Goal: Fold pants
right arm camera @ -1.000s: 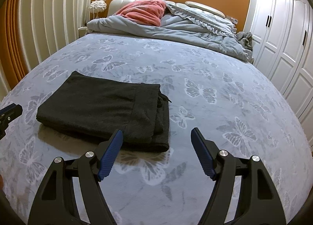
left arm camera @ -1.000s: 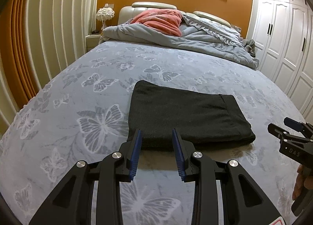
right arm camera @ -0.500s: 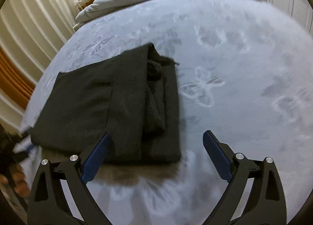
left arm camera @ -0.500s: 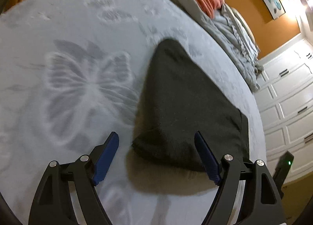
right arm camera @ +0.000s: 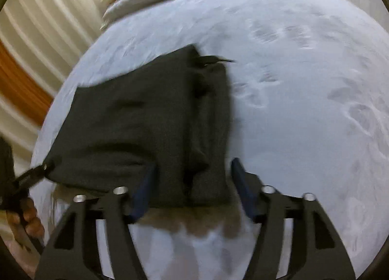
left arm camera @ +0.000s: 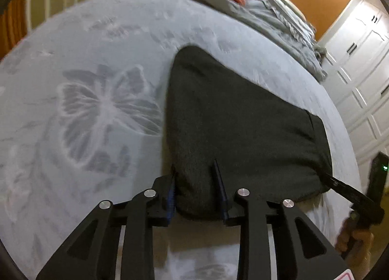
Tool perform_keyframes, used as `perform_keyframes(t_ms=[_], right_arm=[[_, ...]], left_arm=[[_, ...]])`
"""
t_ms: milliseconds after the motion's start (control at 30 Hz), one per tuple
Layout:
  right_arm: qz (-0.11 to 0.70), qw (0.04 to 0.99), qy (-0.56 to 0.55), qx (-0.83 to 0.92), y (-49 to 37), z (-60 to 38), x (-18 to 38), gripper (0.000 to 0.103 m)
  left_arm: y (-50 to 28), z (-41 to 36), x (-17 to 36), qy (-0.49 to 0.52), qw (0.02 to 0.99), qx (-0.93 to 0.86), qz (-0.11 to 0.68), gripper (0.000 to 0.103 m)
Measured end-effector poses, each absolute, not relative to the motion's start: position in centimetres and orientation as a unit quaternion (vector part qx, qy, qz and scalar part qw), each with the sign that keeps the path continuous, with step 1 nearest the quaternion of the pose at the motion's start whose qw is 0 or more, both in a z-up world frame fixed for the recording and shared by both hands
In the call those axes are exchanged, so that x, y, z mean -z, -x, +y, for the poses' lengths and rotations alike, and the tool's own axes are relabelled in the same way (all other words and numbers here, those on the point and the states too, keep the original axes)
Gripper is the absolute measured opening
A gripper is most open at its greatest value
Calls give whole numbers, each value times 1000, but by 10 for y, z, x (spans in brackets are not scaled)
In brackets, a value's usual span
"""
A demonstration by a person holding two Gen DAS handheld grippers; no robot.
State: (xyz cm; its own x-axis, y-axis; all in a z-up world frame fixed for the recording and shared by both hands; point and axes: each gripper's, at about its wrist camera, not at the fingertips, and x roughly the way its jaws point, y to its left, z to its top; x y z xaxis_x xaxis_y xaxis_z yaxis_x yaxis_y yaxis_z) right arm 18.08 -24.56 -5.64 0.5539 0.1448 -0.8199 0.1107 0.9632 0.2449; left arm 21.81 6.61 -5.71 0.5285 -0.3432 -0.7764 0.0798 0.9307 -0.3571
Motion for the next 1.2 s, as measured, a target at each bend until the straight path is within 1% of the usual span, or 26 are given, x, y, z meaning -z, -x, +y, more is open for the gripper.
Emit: perform_keyframes(t_ms=[33, 67, 100, 133, 167, 267, 333, 400, 433, 467, 533, 567, 633, 667, 700, 733, 800, 833, 867, 900, 933, 967, 1000, 1133, 1167, 1200], right_arm=[[440, 891, -111, 4, -169, -239, 34, 58], [420, 902, -100, 3, -161, -233, 21, 50], [411, 907, -92, -3, -158, -226, 11, 35], [406, 910, -84, -12, -156, -217, 4, 25], [402, 912, -81, -22, -159, -208, 0, 8], [426, 902, -71, -24, -181, -197, 24, 4], [463, 884, -72, 15, -195, -211, 62, 0], [456, 883, -106, 10, -188, -223, 62, 0], [462, 880, -106, 11, -187, -222, 54, 0], [448, 888, -102, 5, -181, -216, 37, 3], [427, 901, -76, -10, -168, -203, 21, 3], [430, 900, -65, -8, -166, -203, 26, 3], [472, 880, -49, 14, -174, -208, 59, 3], [485, 872, -63, 27, -176, -219, 76, 1], [482, 872, -83, 26, -174, -225, 77, 0], [485, 869, -97, 25, -173, -226, 66, 0], [451, 886, -105, 14, -166, -221, 39, 4], [435, 894, -103, 10, -163, -216, 29, 4], [429, 898, -100, 7, -165, -215, 25, 9], [423, 901, -101, 7, -169, -216, 23, 23], [420, 901, -104, 13, -174, -217, 24, 37], [417, 902, -113, 23, -182, -222, 25, 64], [410, 904, -118, 26, -191, -223, 26, 69], [423, 899, -106, 31, -227, -221, 39, 71], [446, 889, -104, 23, -238, -220, 53, 53], [471, 876, -108, -4, -246, -218, 66, 21]], left_arm=[[-214, 68, 47, 136, 868, 121, 463, 27], [-210, 72, 38, 137, 875, 120, 449, 27], [-203, 76, 25, 137, 888, 114, 424, 27], [-198, 77, 15, 134, 898, 110, 405, 27], [-196, 75, 10, 133, 901, 112, 398, 27], [-195, 62, 13, 127, 897, 124, 405, 27], [-200, 52, 32, 95, 892, 118, 426, 27], [-200, 46, 53, 55, 892, 102, 437, 27], [-200, 42, 59, 38, 893, 98, 437, 27], [-198, 38, 60, 29, 895, 97, 434, 27], [-198, 37, 57, 25, 898, 97, 429, 27], [-199, 38, 57, 32, 897, 96, 430, 27], [-199, 43, 61, 53, 894, 96, 435, 27], [-197, 44, 61, 56, 893, 97, 436, 27], [-194, 44, 61, 54, 894, 98, 433, 27], [-191, 43, 59, 46, 897, 94, 430, 27], [-188, 40, 55, 35, 900, 92, 425, 27], [-188, 40, 54, 35, 900, 93, 425, 31], [-188, 41, 52, 41, 899, 94, 426, 38], [-188, 44, 51, 58, 899, 95, 424, 58], [-188, 49, 49, 81, 900, 93, 417, 69], [-188, 53, 48, 101, 902, 90, 411, 70], [-191, 60, 48, 128, 900, 89, 408, 70], [-204, 72, 52, 184, 884, 92, 420, 70], [-204, 72, 52, 183, 885, 90, 418, 70], [-204, 70, 51, 171, 889, 89, 415, 70]])
